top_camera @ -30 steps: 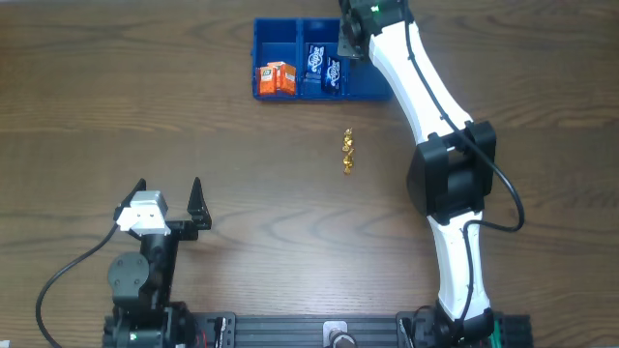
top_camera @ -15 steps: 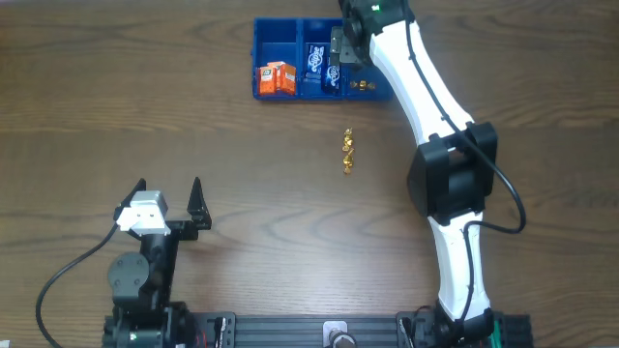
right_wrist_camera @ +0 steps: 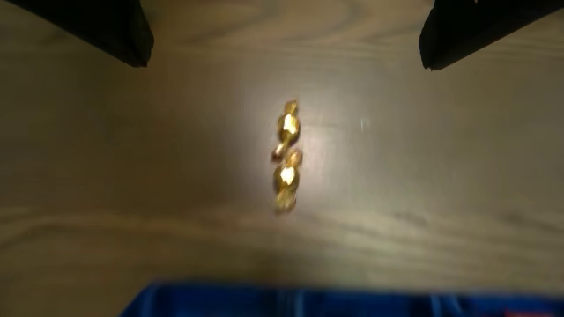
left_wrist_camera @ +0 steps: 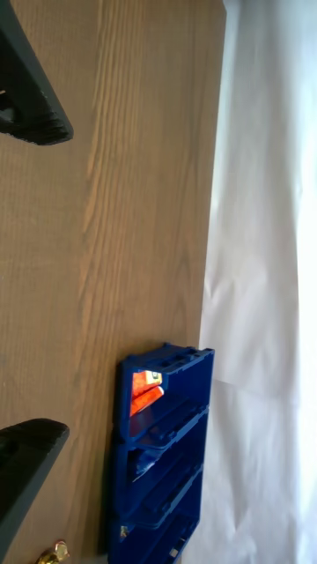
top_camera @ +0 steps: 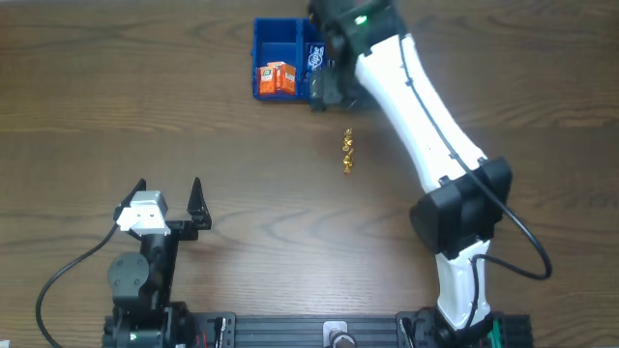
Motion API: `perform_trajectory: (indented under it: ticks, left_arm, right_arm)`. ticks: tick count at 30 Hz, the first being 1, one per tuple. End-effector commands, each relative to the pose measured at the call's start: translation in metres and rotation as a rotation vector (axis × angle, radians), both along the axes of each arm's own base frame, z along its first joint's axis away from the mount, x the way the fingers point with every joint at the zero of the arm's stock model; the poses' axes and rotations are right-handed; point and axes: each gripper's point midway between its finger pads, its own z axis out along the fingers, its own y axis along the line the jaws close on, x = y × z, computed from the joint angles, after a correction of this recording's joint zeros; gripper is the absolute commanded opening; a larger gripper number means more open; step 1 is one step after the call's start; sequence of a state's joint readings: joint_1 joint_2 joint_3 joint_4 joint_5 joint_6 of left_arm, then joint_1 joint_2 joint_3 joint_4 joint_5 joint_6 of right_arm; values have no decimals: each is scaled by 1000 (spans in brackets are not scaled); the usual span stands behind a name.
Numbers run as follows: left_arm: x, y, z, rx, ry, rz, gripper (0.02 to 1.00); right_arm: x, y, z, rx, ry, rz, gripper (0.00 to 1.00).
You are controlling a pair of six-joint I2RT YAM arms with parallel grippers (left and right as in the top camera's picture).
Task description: Sort Candies Into Trays
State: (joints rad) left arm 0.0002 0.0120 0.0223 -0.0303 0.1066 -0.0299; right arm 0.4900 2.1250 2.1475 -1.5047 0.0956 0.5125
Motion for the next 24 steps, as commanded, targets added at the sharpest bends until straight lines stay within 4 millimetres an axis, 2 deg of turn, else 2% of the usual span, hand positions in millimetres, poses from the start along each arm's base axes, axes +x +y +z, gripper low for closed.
perform_trajectory:
  ticks: [1,5,9,24]
  left_arm:
    - [-1,-2,-17,-14,51,-13,998]
    - [-1,-2,-17,-14,51,-13,998]
    - [-1,-2,-17,-14,51,-13,998]
    - [-1,-2,-17,-14,51,-13,998]
  right_arm:
    - [-22,5,-63,-42,116,-11,998]
    - [-33,8,-104,-18,156,-9,998]
    - [-39,5,-130,-7,170,-24,1000]
    - [-39,-11,-158,-3,169,-99,996]
